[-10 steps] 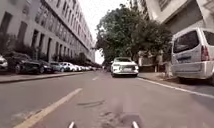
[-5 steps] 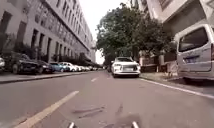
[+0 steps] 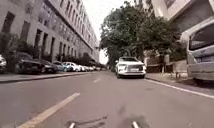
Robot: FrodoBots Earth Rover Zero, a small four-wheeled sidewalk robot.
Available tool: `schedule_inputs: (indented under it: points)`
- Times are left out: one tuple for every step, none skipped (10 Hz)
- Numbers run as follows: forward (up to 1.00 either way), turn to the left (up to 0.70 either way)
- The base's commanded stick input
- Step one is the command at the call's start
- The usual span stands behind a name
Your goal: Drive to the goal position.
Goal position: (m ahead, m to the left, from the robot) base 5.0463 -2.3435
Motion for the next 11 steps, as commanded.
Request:
schedule_inputs:
  points:
    - [0.7,0.0]
    - [0.7,0.0]
    - [0.7,0.0]
    - [0.7,0.0]
    - [0.7,0.0]
    - [0.7,0.0]
    - [0.7,0.0]
    - [0.7,0.0]
    - [0.7,0.0]
    - [0.7,0.0]
    - [0.7,0.0]
